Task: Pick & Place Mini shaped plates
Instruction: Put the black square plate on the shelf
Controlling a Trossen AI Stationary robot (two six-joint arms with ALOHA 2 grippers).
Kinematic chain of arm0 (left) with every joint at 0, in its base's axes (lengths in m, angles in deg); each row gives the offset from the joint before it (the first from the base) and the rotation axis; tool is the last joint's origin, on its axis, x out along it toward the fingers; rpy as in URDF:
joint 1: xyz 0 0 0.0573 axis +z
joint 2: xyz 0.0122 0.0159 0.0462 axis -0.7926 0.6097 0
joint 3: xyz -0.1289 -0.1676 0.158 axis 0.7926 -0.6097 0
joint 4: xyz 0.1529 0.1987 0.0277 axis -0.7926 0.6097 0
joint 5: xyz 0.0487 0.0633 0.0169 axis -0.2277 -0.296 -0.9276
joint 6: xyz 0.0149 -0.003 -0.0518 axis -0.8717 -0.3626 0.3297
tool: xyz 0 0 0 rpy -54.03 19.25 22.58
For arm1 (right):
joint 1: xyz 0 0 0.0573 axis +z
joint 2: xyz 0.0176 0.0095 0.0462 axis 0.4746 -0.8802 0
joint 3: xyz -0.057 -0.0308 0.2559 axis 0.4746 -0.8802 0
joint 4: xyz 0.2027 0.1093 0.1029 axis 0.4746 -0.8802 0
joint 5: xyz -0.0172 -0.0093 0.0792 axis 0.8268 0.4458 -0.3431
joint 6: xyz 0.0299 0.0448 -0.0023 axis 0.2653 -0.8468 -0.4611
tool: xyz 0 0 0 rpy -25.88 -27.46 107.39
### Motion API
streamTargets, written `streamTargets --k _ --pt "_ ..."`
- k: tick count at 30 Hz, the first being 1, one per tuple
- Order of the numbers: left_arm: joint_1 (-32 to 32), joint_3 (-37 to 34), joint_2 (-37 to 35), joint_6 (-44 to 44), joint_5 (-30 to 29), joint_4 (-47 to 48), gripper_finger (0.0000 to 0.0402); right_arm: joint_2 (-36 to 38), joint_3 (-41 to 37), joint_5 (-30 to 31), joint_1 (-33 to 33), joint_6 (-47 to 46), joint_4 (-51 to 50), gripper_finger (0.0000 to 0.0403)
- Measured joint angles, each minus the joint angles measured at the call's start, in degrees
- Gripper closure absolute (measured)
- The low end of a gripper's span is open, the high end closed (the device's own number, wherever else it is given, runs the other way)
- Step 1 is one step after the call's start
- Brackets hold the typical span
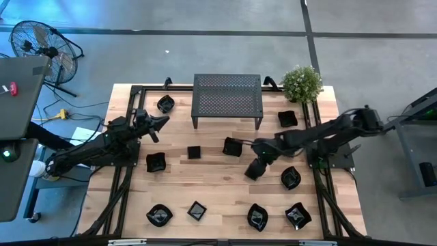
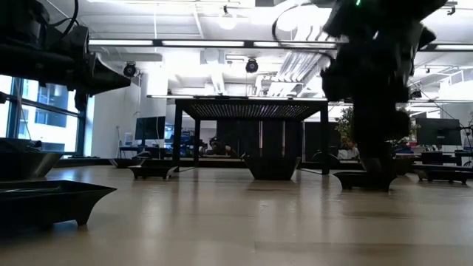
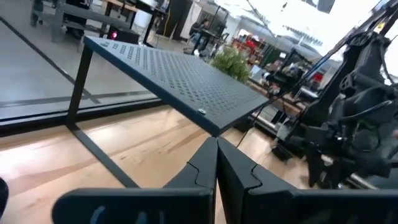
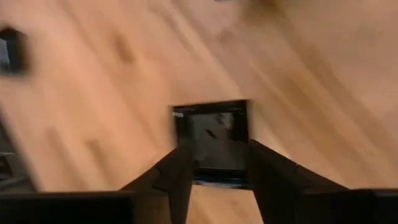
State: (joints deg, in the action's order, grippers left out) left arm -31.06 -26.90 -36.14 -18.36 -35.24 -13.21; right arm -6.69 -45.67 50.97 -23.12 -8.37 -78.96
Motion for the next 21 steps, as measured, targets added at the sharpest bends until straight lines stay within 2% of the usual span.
streamTargets --k 5,14,21 --pt "0.0 0.07 0.0 0.88 0.17 0.61 0.0401 -3.58 0.0 3.03 -2.1 6.93 -0.06 0.0253" --pt "0.0 0.07 0.0 0.88 0.23 1.14 0.0401 -9.02 0.02 -4.83 -4.26 14.12 5.74 0.0302" --pt "0.0 0.07 0.02 0.86 0.35 1.32 0.0401 -9.73 0.12 -5.6 -4.53 13.93 5.94 0.0352"
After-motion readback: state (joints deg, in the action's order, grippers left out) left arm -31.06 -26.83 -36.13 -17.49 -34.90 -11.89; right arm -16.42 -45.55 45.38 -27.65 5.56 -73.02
